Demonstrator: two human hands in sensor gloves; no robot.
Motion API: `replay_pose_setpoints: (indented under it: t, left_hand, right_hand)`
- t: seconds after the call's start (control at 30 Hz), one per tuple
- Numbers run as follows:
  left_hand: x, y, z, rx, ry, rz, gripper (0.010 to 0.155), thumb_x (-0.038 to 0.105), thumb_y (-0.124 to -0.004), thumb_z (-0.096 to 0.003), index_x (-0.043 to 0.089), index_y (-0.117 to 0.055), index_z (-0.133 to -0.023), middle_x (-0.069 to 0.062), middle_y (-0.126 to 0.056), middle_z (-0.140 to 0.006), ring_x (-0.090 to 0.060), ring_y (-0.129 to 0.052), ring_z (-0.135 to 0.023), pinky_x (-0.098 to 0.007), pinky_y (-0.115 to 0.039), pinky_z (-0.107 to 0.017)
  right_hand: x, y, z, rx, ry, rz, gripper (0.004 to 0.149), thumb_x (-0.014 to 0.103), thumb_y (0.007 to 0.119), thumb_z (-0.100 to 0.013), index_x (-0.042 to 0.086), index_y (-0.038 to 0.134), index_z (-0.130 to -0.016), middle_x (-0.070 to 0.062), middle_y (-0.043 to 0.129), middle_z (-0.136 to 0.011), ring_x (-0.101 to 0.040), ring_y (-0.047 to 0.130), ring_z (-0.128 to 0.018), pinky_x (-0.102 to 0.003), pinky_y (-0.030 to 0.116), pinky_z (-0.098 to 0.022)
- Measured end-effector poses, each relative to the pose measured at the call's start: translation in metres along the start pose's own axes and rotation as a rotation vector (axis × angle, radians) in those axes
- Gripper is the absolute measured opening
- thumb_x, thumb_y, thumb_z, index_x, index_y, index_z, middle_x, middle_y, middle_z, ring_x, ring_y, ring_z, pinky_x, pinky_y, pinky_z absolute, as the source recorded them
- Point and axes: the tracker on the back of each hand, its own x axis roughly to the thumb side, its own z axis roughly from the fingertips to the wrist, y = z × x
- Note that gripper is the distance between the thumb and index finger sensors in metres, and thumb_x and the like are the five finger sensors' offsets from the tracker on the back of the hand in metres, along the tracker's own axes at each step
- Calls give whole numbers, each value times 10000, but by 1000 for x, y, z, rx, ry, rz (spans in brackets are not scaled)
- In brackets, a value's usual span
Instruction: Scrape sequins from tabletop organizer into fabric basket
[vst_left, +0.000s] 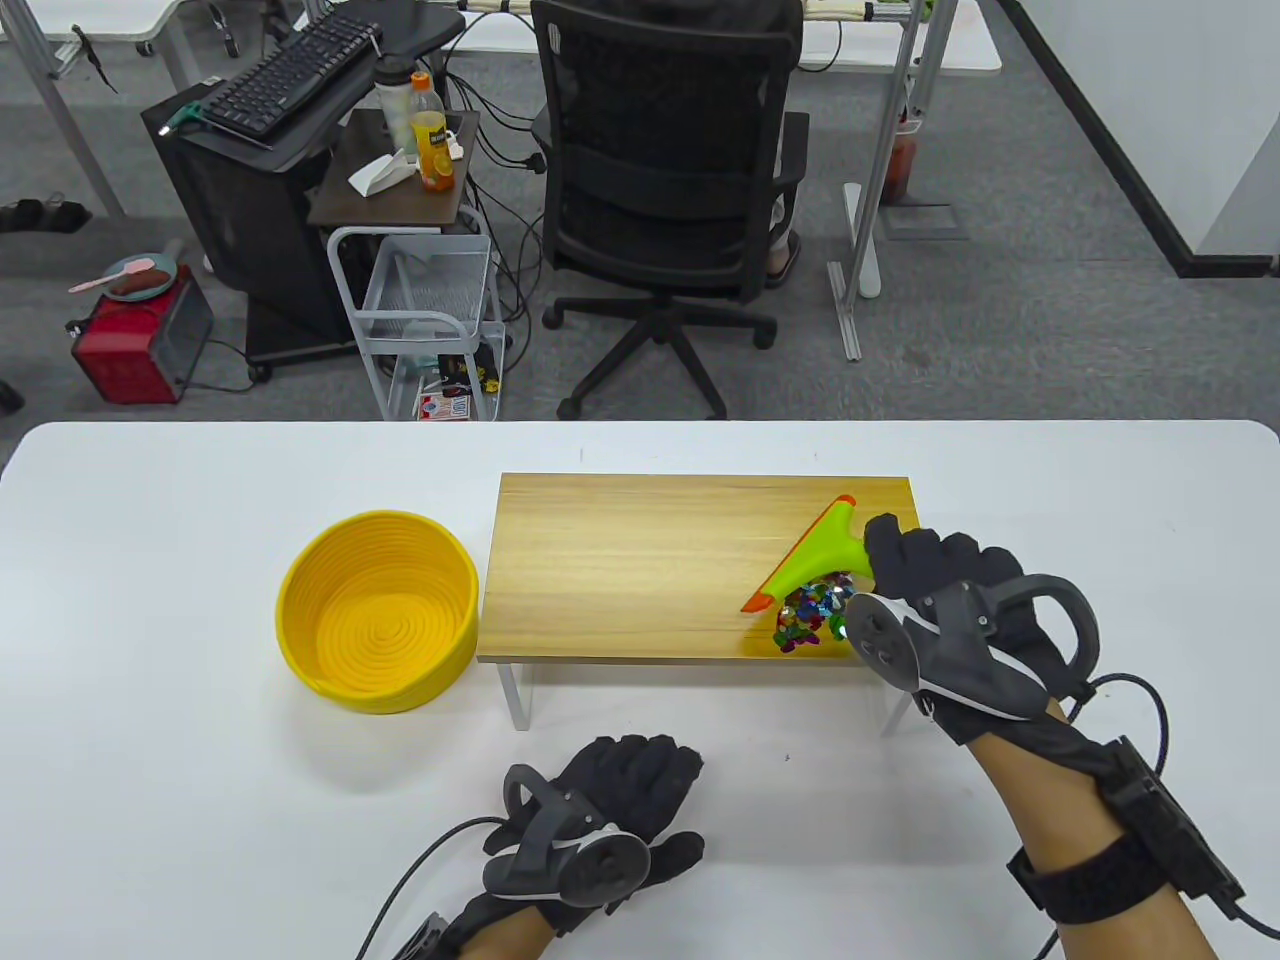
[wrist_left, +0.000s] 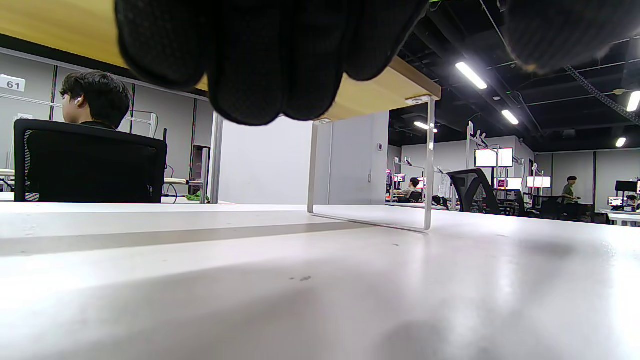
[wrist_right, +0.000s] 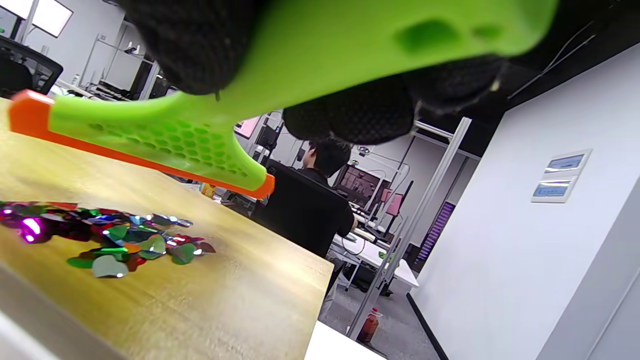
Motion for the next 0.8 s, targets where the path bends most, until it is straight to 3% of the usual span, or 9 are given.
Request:
replay_pose_setpoints:
  t: [0.3,0.8]
  left_hand:
    - [-1,0,0,-7,2,1,763,706,-711,-399,190,-675,-961,-137,-830,-962,-376,-894,-774,-585,-766,-586]
    - [-2,-1,0,-7,4,1,765,705,-712,-400,187,-673,-962,-138,-832,-960,-378,-895,-773,-586,-765,-587]
  right_hand:
    - [7,16,-11,0,95,1,576,398,798,-569,88,683,-1041,-191,917,-864,-364,986,-556,-388,856,-358]
    - [14,27,-7,9,129,37,565,399,802,-577,79,697,-1031,-199,923,-849,-358,992,-529,-366,865,-320]
